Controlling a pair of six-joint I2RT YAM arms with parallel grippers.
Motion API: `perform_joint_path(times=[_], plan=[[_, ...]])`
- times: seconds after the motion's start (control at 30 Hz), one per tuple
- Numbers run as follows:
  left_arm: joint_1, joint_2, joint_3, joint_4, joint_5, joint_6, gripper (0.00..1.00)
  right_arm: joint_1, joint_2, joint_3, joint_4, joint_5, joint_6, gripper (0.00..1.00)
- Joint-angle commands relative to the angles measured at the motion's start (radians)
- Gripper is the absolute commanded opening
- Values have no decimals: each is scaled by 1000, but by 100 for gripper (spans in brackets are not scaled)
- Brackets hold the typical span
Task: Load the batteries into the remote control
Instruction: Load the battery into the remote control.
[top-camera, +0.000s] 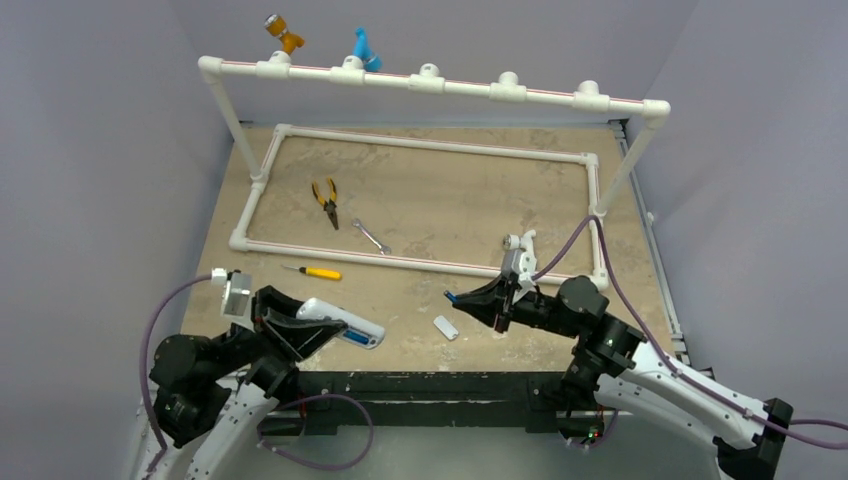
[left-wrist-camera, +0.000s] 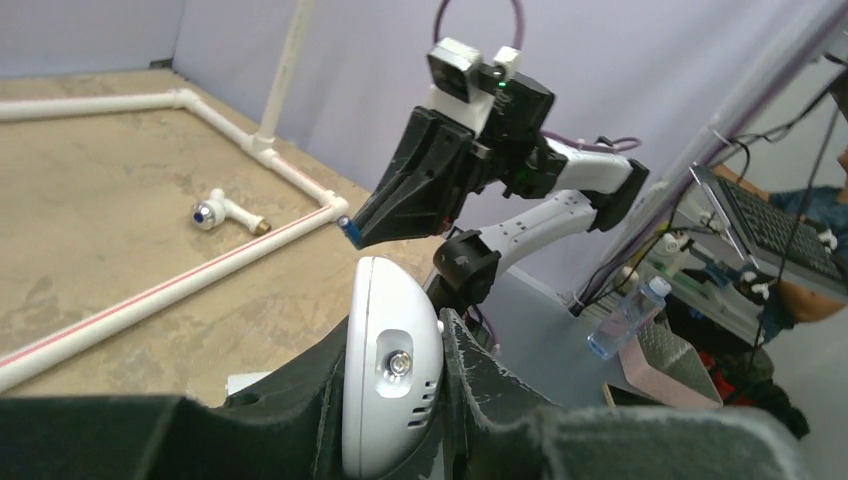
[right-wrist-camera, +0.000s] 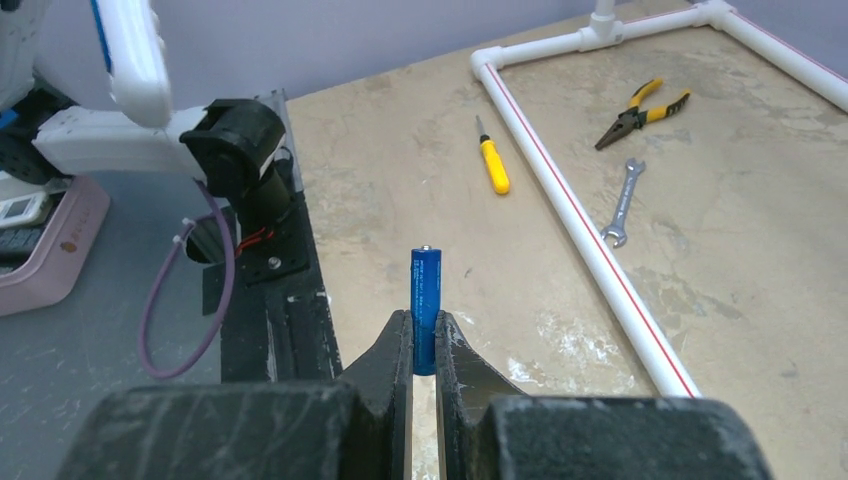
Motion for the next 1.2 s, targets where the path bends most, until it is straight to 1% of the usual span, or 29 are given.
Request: perform_joint_path(times=[0.0, 0.07, 0.1, 0.23, 0.27, 0.3, 0.43, 0.5, 0.63, 0.7, 0.87, 1.0, 1.17], plan=[[6, 41, -61, -44, -160, -115, 0, 5, 37, 23, 94, 82, 40, 0], [5, 59, -105, -21, -188, -198, 0, 26, 77, 73, 60, 111, 35, 0], [6, 65, -123, -21, -212, -240, 0, 58, 97, 103, 38, 149, 26, 0], [5, 101, -213, 34, -227, -368, 0, 299, 185, 172, 36, 402, -60, 0], [6, 113, -230, 54, -218, -393, 0, 369, 214, 184, 45, 460, -64, 0], [5, 123, -245, 72, -207, -419, 0, 408, 245, 194, 59, 499, -63, 0], [4, 141, -288, 136, -188, -487, 0, 494, 344, 202, 160, 553, -37, 0], [5, 145, -286, 126, -193, -493, 0, 522, 393, 216, 199, 560, -33, 0], [6, 159, -285, 128, -191, -509, 0, 566, 501, 302, 160, 623, -46, 0], [6, 169, -288, 139, -181, -514, 0, 584, 533, 319, 173, 659, -65, 0], [3, 168, -296, 127, -170, -520, 0, 596, 545, 302, 257, 727, -76, 0], [4, 153, -302, 125, -168, -528, 0, 596, 543, 292, 261, 776, -83, 0], [5, 159, -303, 132, -157, -528, 0, 596, 552, 294, 258, 776, -86, 0]])
